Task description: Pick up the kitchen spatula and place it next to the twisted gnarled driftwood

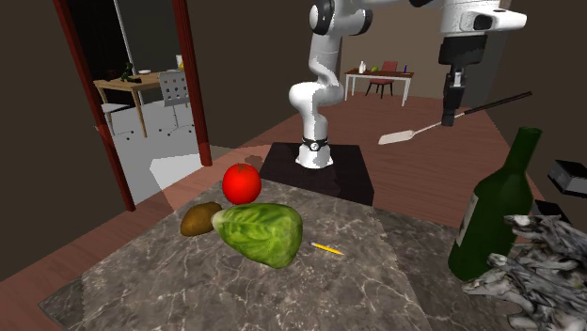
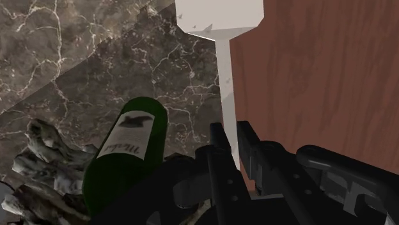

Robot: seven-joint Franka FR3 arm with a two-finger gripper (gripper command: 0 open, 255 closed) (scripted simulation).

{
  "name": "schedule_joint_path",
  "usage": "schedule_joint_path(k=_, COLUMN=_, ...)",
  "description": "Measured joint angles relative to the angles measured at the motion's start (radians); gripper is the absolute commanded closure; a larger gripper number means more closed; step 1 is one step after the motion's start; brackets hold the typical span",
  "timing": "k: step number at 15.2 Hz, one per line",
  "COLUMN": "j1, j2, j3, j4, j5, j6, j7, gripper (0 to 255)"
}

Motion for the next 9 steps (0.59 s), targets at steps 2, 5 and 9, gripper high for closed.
schedule_joint_path(k=2, j1=0.000, j2=-0.001, j3=0.000, j4=-0.030, j5=0.000, j6=0.029, j7=-0.002, gripper=255)
schedule_joint_path(k=5, j1=0.001, j2=-0.012, j3=0.000, j4=-0.087, j5=0.000, j6=0.074, j7=-0.004, gripper=255)
schedule_joint_path(k=9, j1=0.002, j2=-0.005, j3=0.001, j4=-0.129, j5=0.001, j6=0.124, j7=-0.005, gripper=255)
